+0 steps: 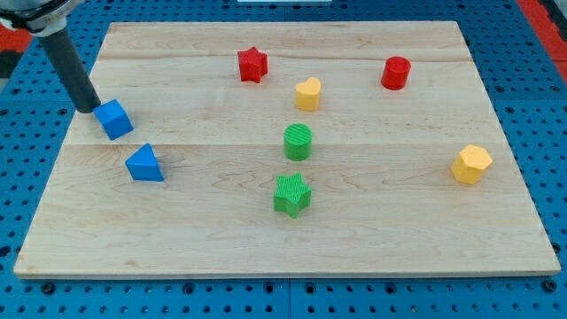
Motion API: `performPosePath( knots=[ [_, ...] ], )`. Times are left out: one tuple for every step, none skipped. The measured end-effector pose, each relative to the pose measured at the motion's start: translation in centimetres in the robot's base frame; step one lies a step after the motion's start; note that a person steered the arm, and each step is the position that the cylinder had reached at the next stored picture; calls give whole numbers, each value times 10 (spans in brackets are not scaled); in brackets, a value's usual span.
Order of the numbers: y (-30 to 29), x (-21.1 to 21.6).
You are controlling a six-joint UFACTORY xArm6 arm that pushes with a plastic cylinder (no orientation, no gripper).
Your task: Slide the blue triangle towards down
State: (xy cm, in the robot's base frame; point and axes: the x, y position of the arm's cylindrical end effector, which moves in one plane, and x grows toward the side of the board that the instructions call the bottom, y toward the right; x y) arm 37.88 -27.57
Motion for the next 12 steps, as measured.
performPosePath(
  knots=[
    [-13, 17],
    [-16, 44],
    [-16, 54],
    [-19, 54],
    [-6, 57],
    [12, 67],
    [43, 67],
    [81, 67],
    [100, 76],
    [96, 92],
    [92, 96],
    [88, 104]
  ],
)
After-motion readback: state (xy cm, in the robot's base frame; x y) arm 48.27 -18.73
